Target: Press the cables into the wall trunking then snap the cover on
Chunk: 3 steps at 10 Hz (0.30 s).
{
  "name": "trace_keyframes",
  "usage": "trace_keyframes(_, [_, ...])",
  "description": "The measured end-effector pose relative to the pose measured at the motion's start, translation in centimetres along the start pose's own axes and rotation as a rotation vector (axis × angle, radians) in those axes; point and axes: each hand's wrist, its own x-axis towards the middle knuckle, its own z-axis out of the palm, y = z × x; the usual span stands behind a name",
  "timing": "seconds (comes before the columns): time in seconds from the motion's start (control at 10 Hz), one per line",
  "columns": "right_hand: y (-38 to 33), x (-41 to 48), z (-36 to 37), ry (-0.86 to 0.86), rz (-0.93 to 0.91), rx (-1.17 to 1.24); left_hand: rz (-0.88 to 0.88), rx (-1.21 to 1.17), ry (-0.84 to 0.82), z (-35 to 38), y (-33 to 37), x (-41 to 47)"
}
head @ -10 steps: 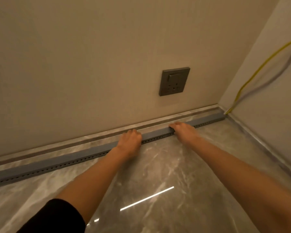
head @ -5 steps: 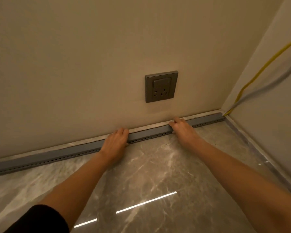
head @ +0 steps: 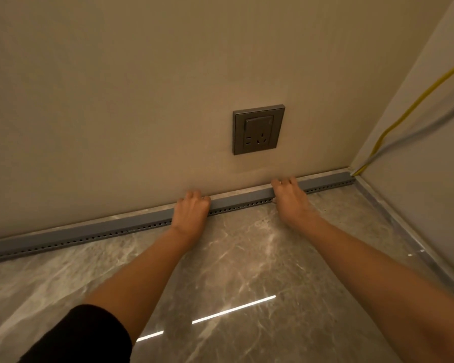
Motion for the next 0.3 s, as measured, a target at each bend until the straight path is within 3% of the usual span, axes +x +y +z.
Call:
trace_keyframes(0.2, [-3.0,-1.0,-3.4,-0.128,0.004,-0.031,-0.082,-0.177,-0.072,-2.7,-0.2,-0.5])
trace_keyframes(0.3, [-4.7,-2.2,-6.4,-0.133,-0.015,0.049,-0.116,-0.269,-0.014,-5.1,-0.8,-1.5])
